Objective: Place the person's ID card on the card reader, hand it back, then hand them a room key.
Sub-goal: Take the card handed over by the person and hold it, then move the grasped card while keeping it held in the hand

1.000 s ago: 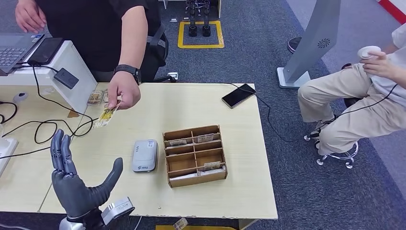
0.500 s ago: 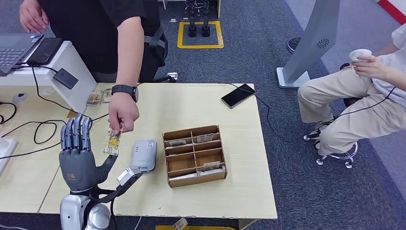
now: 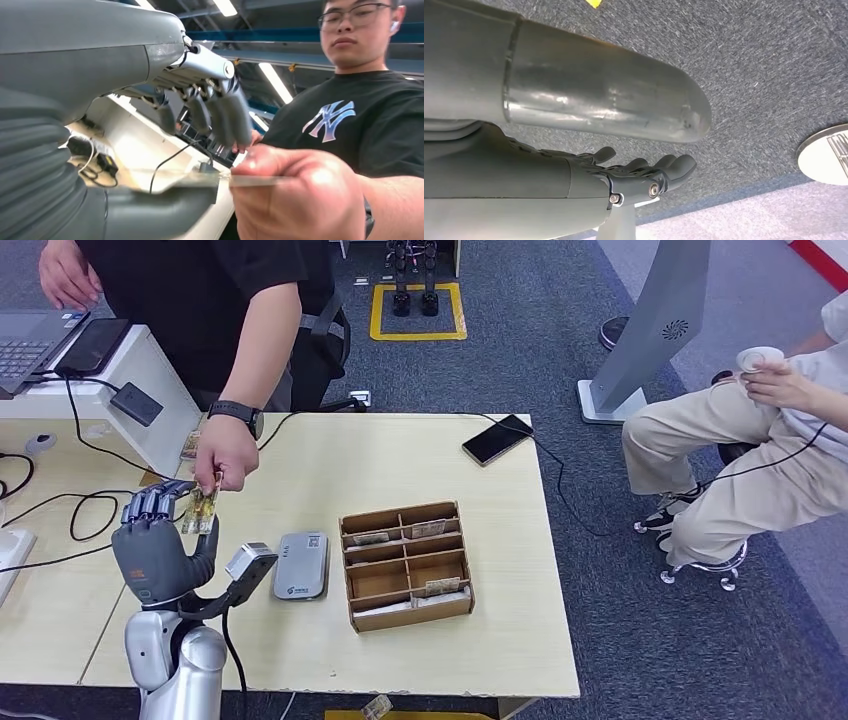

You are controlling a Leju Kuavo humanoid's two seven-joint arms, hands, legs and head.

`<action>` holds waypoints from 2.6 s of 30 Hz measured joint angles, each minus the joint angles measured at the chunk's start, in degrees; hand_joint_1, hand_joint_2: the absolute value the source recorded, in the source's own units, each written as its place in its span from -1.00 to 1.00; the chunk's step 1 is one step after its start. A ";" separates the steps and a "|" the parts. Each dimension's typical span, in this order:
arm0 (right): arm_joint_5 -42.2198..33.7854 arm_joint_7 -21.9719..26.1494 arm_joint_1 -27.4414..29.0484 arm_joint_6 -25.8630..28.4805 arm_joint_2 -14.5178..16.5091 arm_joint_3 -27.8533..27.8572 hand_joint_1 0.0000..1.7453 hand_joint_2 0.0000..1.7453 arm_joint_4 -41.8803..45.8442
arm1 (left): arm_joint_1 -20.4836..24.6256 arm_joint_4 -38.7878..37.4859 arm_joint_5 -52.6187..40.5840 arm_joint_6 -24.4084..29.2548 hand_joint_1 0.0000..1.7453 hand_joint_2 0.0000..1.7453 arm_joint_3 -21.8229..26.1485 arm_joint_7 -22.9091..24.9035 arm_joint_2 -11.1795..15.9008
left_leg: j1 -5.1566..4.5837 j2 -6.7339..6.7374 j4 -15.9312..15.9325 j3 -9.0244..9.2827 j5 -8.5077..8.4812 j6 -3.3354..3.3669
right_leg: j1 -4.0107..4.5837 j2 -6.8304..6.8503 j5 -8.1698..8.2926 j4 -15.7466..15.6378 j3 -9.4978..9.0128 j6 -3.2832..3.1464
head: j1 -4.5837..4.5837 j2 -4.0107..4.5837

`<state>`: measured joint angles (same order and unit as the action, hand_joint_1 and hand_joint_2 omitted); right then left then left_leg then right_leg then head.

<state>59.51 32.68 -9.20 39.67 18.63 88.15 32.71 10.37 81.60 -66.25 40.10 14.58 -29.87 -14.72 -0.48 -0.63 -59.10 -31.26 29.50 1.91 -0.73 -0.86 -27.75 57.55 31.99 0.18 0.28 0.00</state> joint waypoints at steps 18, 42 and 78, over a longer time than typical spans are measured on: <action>-0.25 0.10 -0.20 0.00 -0.19 0.00 -1.00 -1.00 -0.27 | 0.51 -1.54 6.42 0.01 1.00 1.00 0.25 -3.60 -0.10 | 0.00 0.00 0.00 -0.01 0.00 0.00 | 0.00 0.01 0.00 0.00 0.00 0.00 | 0.01 0.00; -0.71 0.36 -0.40 0.00 -0.62 -0.01 -1.00 -1.00 -1.75 | -0.31 -3.26 -11.01 0.01 1.00 1.00 2.73 4.37 -0.12 | 0.00 -0.01 0.00 -0.05 0.00 0.01 | 0.00 0.03 0.00 0.00 -0.01 0.00 | -0.01 0.00; -1.89 1.75 -0.57 0.00 -1.85 0.00 -1.00 -1.00 -4.39 | -1.64 -19.98 -7.53 0.03 1.00 1.00 -2.26 5.85 0.43 | 0.00 -0.03 0.00 -0.05 0.00 0.01 | 0.00 0.06 0.00 0.00 0.00 0.01 | 0.00 0.00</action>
<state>57.61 34.44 -9.77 39.67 16.78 88.15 28.33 8.73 61.61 -73.78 40.13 12.32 -24.02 -14.29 -0.48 -0.66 -59.10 -31.31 29.51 1.91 -0.74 -0.81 -27.75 57.55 31.99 0.19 0.28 0.00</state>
